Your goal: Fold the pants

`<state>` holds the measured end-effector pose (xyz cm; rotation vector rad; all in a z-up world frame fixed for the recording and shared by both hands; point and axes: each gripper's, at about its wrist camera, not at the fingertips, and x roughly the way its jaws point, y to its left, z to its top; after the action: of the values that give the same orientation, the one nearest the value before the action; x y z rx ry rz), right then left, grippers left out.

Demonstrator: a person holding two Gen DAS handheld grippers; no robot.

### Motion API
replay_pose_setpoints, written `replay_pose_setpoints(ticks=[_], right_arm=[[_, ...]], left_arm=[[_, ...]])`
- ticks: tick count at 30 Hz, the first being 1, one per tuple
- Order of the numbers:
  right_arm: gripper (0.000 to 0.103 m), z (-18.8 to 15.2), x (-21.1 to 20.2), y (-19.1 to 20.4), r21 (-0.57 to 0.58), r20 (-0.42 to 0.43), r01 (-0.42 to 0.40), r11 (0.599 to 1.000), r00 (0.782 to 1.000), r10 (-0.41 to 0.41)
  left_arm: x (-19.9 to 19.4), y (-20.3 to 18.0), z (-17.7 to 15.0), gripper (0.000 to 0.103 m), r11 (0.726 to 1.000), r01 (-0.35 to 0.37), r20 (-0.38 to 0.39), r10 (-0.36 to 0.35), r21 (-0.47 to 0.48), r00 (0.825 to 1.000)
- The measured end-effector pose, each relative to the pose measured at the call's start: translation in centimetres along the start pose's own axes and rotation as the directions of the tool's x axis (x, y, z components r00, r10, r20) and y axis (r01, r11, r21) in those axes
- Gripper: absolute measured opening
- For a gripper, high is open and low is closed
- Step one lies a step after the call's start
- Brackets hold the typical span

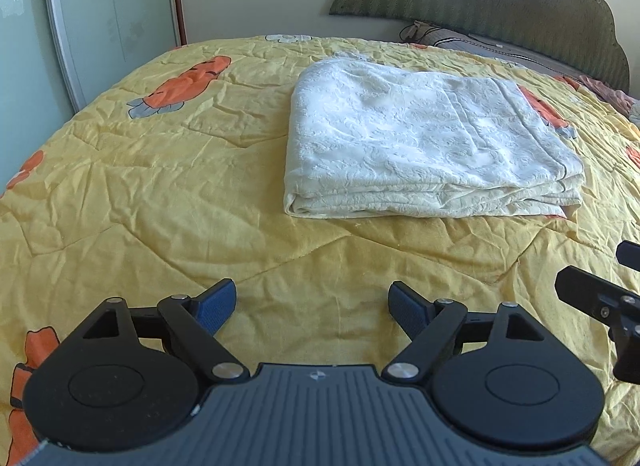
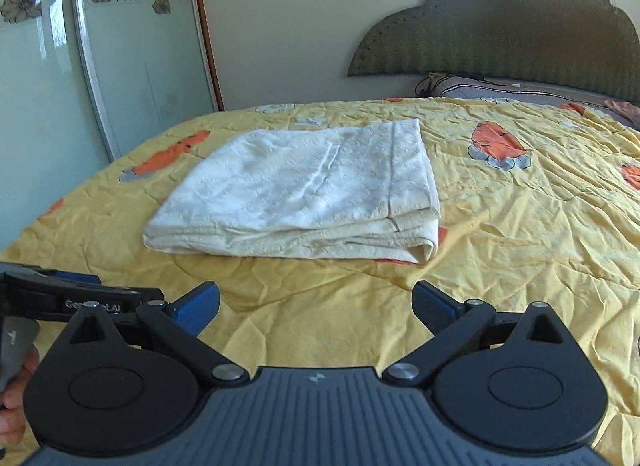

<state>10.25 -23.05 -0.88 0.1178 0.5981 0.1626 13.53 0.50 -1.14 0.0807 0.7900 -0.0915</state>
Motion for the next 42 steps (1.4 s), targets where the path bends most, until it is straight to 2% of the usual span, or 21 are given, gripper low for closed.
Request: replay_pose_setpoints(ticks=[11,19,34,38,42], right_arm=[[0.103,-2.4,1.5,-0.3,-0.005,-0.098,-0.001,1.0,0.995,0.0],[0.103,-2.9,1.6,0.2,-0.039,-0.085,0.024,0.999,0.996,-0.027],[0.103,-2.9,1.6,0.5,-0.044,-0.085,0.045,0.998,0.995,-0.048],[0.103,-3.0,1.4,0.1,-0.011,-0.078,0.066,0.998,0.995,-0.067],[0.103,-3.0,1.6,0.5,-0.037,-0.086,0.085,0.996,0.992,-0.088]], left_arm=[[0.0,0.0,-1.0,0.095,1.0,-0.01,0.022,0.01,-0.008,1.0],[0.1,0.2,-2.2,0.103,0.999,-0.036,0.075,0.038,-0.03,0.996],[-0.2,0.2,-2.6,0.103,0.998,-0.046,0.084,0.05,-0.048,0.995],[-0.6,0.1,-2.8,0.103,0.996,-0.067,0.091,0.072,-0.055,0.993],[-0.4,0.1,-2.9,0.103,0.996,-0.069,0.093,0.073,-0.052,0.993]])
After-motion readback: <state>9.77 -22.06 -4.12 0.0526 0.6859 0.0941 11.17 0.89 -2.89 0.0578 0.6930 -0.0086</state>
